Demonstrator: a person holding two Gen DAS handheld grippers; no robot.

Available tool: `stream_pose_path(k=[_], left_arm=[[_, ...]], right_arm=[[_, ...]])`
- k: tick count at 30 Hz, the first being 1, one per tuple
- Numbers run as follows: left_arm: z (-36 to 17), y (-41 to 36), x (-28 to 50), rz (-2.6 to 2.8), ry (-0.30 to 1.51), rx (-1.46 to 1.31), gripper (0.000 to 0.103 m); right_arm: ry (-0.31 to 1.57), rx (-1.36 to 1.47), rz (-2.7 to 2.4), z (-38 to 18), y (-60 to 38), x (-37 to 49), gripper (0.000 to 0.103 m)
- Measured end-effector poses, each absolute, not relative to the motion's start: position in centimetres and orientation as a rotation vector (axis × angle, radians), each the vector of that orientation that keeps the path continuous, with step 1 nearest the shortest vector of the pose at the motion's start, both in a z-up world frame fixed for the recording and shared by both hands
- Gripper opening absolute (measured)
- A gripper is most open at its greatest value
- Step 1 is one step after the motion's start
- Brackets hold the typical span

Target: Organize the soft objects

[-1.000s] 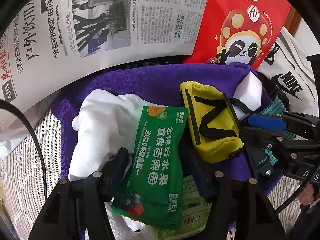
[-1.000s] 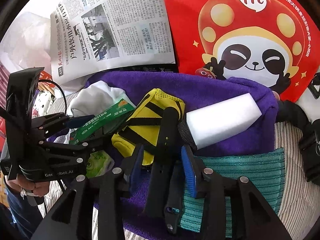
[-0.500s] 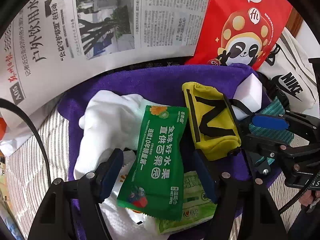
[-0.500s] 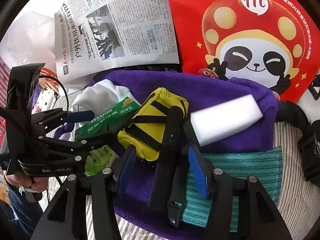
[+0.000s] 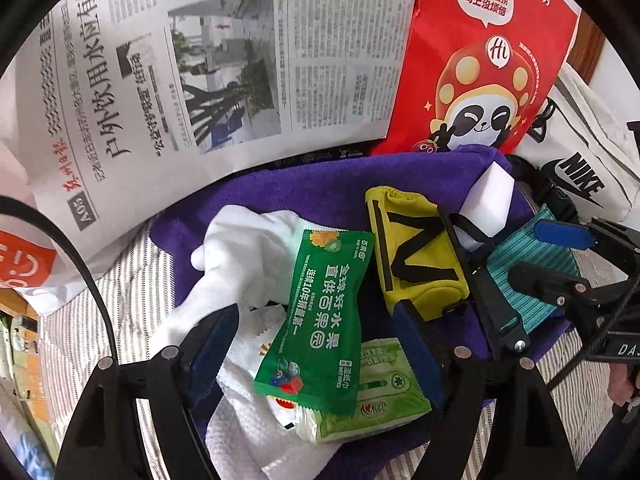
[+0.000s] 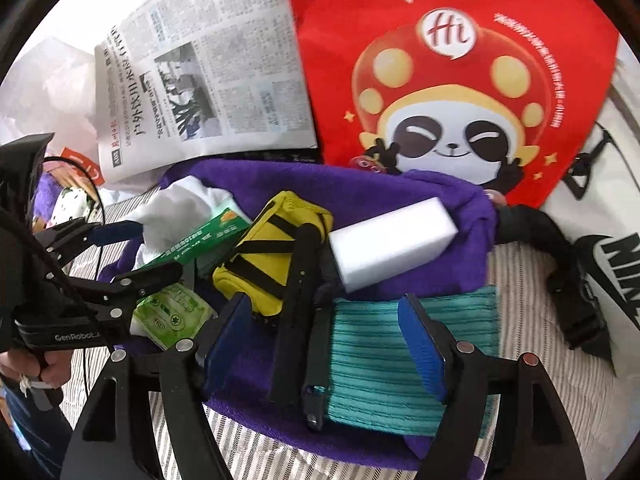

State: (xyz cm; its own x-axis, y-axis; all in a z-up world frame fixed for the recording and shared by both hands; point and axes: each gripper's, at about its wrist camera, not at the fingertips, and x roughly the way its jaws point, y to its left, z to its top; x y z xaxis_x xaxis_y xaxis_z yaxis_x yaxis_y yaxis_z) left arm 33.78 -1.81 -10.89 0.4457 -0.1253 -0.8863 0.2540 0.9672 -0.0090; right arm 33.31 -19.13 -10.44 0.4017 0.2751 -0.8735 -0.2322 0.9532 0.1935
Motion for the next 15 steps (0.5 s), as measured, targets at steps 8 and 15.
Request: stream_pose_path(k=[8, 15], left_arm=[[-8.9, -1.7, 32.4, -0.203, 1.065, 0.175, 0.079], [-6.6, -2.9, 31.0, -0.154, 1.047, 0.210, 0.082]], right_arm=[[1.088, 0.055, 0.203, -9.1, -20.4, 31.6, 0.089], [1.097, 0.064, 0.153, -7.8, -20.7, 28.5, 0.093]])
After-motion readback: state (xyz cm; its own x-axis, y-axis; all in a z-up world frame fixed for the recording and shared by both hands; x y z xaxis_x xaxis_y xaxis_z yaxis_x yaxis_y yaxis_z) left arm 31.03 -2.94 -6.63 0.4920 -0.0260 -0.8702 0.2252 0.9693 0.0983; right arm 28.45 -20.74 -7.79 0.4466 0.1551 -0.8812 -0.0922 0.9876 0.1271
